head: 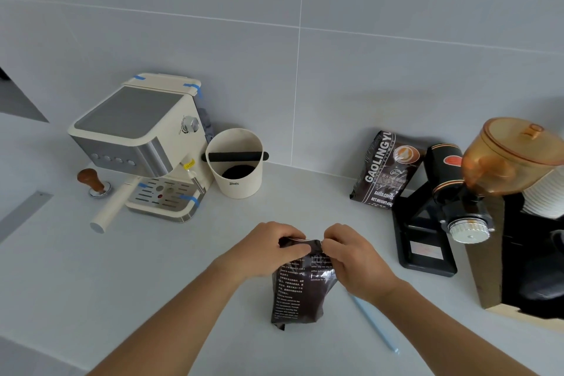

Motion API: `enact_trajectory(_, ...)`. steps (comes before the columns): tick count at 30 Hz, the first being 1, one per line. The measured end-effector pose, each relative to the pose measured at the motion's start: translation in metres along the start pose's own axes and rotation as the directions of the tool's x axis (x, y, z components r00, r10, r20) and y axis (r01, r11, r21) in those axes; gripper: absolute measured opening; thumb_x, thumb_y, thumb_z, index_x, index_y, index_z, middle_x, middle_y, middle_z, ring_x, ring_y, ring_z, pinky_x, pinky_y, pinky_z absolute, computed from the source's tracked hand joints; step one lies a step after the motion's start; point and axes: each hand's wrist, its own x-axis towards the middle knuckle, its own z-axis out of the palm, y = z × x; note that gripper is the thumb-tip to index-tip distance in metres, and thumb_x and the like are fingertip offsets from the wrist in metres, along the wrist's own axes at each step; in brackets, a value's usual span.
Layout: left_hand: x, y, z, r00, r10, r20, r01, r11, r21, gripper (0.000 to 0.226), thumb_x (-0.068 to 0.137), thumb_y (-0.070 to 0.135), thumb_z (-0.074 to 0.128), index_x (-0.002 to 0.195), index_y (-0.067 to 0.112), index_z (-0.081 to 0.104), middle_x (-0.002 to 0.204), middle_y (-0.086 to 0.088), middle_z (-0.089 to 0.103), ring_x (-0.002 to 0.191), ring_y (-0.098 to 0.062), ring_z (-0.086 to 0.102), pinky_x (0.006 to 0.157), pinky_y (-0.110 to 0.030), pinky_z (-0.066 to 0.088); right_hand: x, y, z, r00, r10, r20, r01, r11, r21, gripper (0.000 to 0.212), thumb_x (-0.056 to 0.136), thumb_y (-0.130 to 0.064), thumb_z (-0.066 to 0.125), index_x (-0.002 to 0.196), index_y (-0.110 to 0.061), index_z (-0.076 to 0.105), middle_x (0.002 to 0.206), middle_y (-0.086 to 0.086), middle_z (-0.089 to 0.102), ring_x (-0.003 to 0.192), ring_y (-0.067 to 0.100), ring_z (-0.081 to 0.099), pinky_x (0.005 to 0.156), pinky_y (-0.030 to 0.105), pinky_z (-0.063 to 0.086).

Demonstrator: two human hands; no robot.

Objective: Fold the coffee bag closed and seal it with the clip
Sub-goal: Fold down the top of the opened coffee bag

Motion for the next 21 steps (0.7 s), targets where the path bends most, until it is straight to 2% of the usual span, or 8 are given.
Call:
enact_trajectory(3, 0.003, 0.002, -0.005, 0.998, 0.025, 0.054, -0.028, 0.997, 0.067, 0.03, 0.086, 0.041, 0.063, 0.112, 0.026, 0.069, 0.106, 0.007, 0.071, 0.095, -0.008, 0.065, 0.083, -0.029, 0.055, -0.002, 0.002, 0.003, 0.999, 0.03, -0.016, -0.03, 1.0, 0.008, 0.019, 0.077, 0.006, 0.053, 0.078, -0.012, 0.048, 0.081, 0.008, 0.056, 0.065, 0.025, 0.049, 0.051, 0.031, 0.045)
enact_trajectory(6, 0.002, 0.004, -0.007, 0.994, 0.066, 0.082, -0.075, 0.99, 0.118, 0.026, 0.086, 0.04, 0.063, 0.107, 0.026, 0.069, 0.1, 0.006, 0.072, 0.092, -0.01, 0.065, 0.08, -0.032, 0.055, -0.004, 0.0, 0.004, 0.999, 0.045, -0.023, -0.044, 0.999, 0.02, 0.013, 0.082, 0.0, 0.048, 0.077, -0.011, 0.049, 0.082, 0.007, 0.057, 0.066, 0.025, 0.049, 0.052, 0.033, 0.046)
enact_trajectory(11, 0.003, 0.007, -0.007, 0.984, 0.138, 0.116, -0.165, 0.948, 0.273, 0.018, 0.088, 0.039, 0.06, 0.09, 0.022, 0.066, 0.082, 0.005, 0.067, 0.075, -0.012, 0.06, 0.067, -0.031, 0.049, -0.005, -0.001, 0.005, 0.997, 0.071, -0.034, -0.069, 0.996, 0.049, 0.021, 0.079, 0.006, 0.055, 0.076, -0.014, 0.047, 0.081, 0.006, 0.058, 0.067, 0.023, 0.049, 0.054, 0.029, 0.044)
enact_trajectory(16, 0.002, -0.002, -0.001, 0.975, 0.188, 0.121, -0.219, 0.907, 0.358, 0.018, 0.091, 0.036, 0.056, 0.093, 0.02, 0.064, 0.085, 0.004, 0.065, 0.077, -0.014, 0.058, 0.069, -0.032, 0.048, -0.011, 0.0, 0.008, 0.988, 0.157, 0.008, -0.156, 0.974, 0.166, 0.017, 0.079, -0.002, 0.062, 0.075, -0.015, 0.052, 0.082, 0.0, 0.059, 0.073, 0.016, 0.05, 0.062, 0.026, 0.044)
enact_trajectory(21, 0.0, -0.007, 0.003, 0.971, 0.224, 0.086, -0.24, 0.899, 0.367, 0.021, 0.093, 0.035, 0.054, 0.098, 0.017, 0.064, 0.087, 0.003, 0.062, 0.079, -0.014, 0.055, 0.071, -0.031, 0.047, -0.014, 0.001, 0.009, 0.974, 0.221, 0.05, -0.226, 0.955, 0.193, 0.013, 0.082, -0.004, 0.062, 0.075, -0.012, 0.054, 0.079, 0.003, 0.063, 0.072, 0.021, 0.054, 0.063, 0.034, 0.047)
